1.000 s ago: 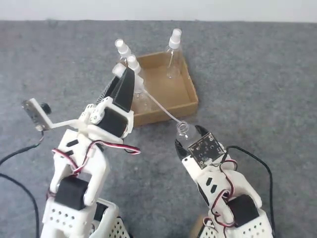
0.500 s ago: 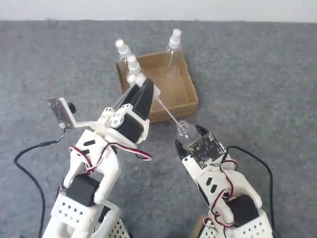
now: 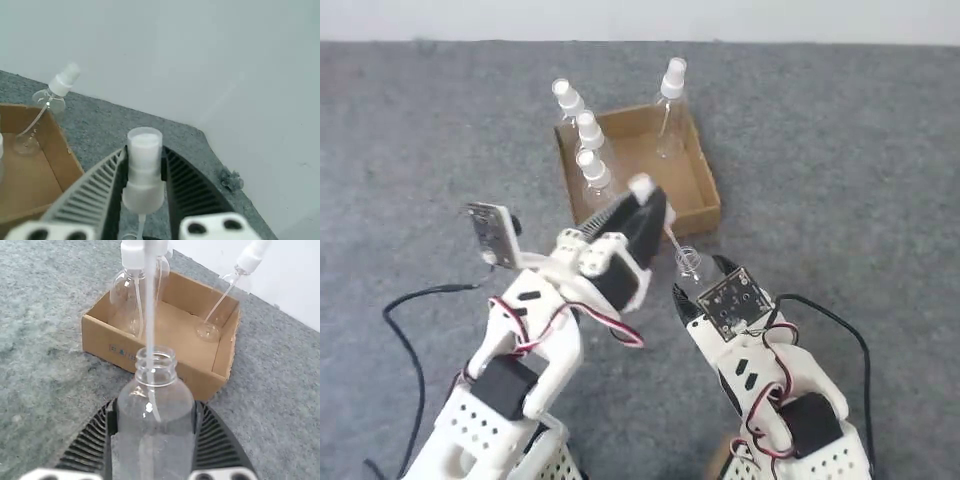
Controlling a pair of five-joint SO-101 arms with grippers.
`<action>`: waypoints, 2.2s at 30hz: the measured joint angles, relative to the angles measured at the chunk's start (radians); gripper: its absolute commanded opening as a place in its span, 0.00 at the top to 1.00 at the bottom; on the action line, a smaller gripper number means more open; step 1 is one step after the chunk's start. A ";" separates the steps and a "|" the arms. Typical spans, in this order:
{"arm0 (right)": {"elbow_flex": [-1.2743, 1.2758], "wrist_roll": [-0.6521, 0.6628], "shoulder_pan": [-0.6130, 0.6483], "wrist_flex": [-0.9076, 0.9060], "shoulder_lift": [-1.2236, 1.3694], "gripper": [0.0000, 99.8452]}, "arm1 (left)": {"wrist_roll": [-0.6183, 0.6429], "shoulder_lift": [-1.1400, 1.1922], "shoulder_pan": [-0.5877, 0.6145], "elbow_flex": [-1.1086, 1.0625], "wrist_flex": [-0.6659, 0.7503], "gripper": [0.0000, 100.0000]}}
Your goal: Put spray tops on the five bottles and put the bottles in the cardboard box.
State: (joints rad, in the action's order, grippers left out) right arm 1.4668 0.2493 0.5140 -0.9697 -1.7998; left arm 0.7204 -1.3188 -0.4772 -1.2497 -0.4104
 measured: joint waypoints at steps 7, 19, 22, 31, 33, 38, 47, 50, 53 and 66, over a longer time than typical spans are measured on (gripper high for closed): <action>0.000 0.000 0.002 0.000 0.000 0.98 | -0.031 0.002 -0.028 -0.021 0.000 0.99; 0.000 -0.002 0.002 0.000 0.000 0.98 | -0.028 0.002 -0.038 -0.106 0.071 0.99; 0.000 -0.002 0.000 0.000 0.000 0.98 | -0.029 0.002 -0.038 -0.127 0.103 0.99; 0.000 -0.002 0.000 0.000 0.000 0.98 | -0.041 0.020 -0.060 -0.127 0.112 0.98; 0.000 -0.002 0.000 0.000 0.000 0.98 | -0.055 0.068 -0.086 -0.127 0.112 0.98; 0.002 -0.002 -0.009 -0.005 0.002 0.98 | -0.066 0.213 -0.103 -0.100 0.112 0.98; 0.002 0.000 -0.028 -0.006 0.003 0.98 | -0.068 0.275 -0.115 -0.064 0.114 0.98; 0.002 -0.002 -0.038 -0.006 0.002 0.98 | -0.097 0.278 -0.141 -0.063 0.114 0.98; 0.002 -0.011 -0.038 -0.006 0.002 0.98 | -0.118 0.278 -0.155 -0.063 0.114 0.98; 0.002 -0.129 -0.032 -0.008 0.002 0.98 | -0.203 0.279 -0.161 -0.061 0.114 0.97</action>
State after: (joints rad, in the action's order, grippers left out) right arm 1.4684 0.1204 0.4818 -0.9774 -1.7983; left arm 0.5178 -1.0395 -0.6383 -1.3111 -0.2969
